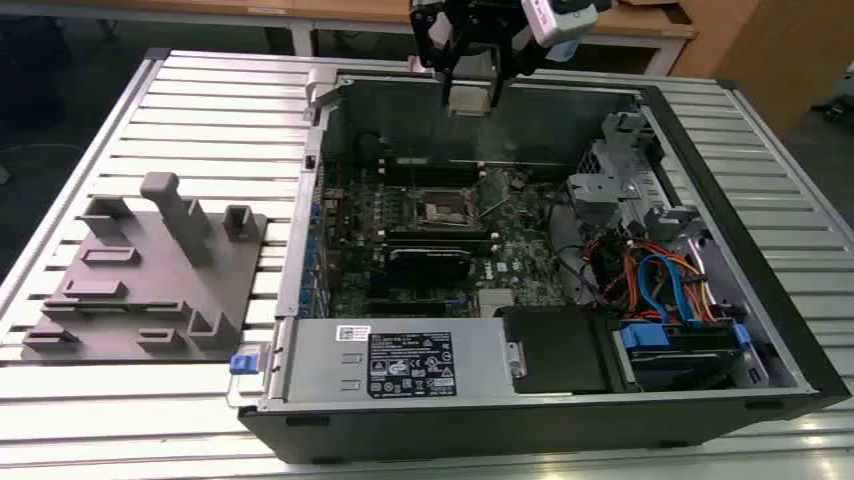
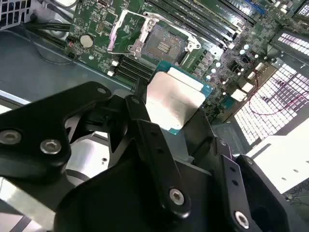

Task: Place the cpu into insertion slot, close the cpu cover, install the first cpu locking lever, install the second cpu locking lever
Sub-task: 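Place the cpu into insertion slot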

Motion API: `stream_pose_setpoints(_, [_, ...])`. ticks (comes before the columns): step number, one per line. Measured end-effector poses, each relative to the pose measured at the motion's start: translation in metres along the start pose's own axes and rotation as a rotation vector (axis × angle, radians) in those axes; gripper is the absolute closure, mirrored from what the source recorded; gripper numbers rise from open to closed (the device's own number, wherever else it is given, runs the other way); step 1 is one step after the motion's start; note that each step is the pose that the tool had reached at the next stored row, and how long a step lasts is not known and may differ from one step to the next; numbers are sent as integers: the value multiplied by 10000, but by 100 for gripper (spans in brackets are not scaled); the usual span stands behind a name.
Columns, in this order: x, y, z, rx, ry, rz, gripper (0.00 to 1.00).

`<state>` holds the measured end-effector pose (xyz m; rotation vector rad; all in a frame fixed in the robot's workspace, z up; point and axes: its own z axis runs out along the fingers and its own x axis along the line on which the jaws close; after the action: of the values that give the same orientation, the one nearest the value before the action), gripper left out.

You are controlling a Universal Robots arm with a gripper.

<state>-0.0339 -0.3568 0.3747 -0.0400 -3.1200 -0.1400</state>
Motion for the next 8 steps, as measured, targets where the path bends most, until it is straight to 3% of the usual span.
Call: stream_pose_setpoints(8, [0, 0, 0, 1, 0, 0, 46])
